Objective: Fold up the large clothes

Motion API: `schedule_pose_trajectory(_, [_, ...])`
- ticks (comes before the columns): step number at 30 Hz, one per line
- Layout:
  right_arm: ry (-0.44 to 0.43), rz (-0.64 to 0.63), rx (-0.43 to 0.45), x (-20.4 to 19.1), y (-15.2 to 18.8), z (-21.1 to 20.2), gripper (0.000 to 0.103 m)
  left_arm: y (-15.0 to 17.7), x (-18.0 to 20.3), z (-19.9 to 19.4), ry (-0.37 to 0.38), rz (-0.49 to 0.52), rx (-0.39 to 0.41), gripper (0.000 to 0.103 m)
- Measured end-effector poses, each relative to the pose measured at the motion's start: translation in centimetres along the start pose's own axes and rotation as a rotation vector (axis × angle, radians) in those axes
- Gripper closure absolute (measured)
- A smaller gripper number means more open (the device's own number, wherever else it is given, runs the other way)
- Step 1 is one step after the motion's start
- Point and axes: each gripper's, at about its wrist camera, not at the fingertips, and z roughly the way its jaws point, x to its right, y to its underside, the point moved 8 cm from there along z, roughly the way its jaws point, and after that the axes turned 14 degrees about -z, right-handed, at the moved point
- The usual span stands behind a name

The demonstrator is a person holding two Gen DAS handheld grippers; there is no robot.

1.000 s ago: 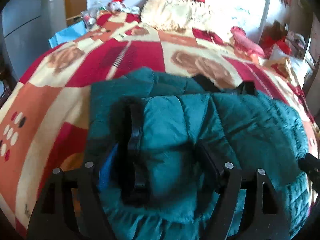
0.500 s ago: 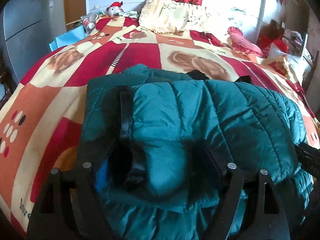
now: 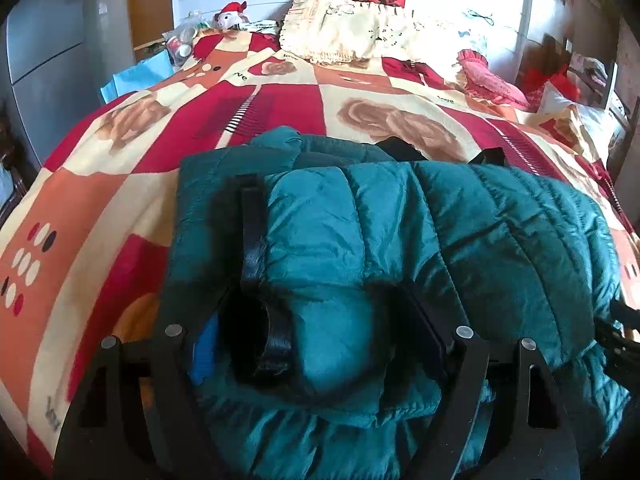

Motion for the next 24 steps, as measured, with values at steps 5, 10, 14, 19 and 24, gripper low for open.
schedule_pose_trajectory(5, [-0.02,0.022,0.048,-0.1,-0.1,-2.8,0.037,0.3,-2.2,-4.3,0.046,-0.027,-0.001,0.023])
schedule_pose_trajectory(10, [-0.062,0.039,0.074,0.6,3.0,-7.2,0.037,2.3,-5.2,-8.2,0.079,-0.087,-0.021,0.023])
schedule_pose_trajectory(14, [-0.093,0.074,0.036,1.5,6.5,-8.8,0.037,5.0,-7.5,-10.5,0.074,-0.107,-0.041,0.023])
schedule_pose_trajectory(19, [-0.097,0.122,-0.001,2.2,11.5,-10.0,0.037,8.3,-9.3,-12.9,0.046,-0.122,-0.036,0.023])
schedule_pose_trajectory(24, [-0.093,0.11,-0.004,1.1,13.7,-10.7,0.037,10.8,-9.3,-14.4,0.038,-0.113,-0.041,0.023])
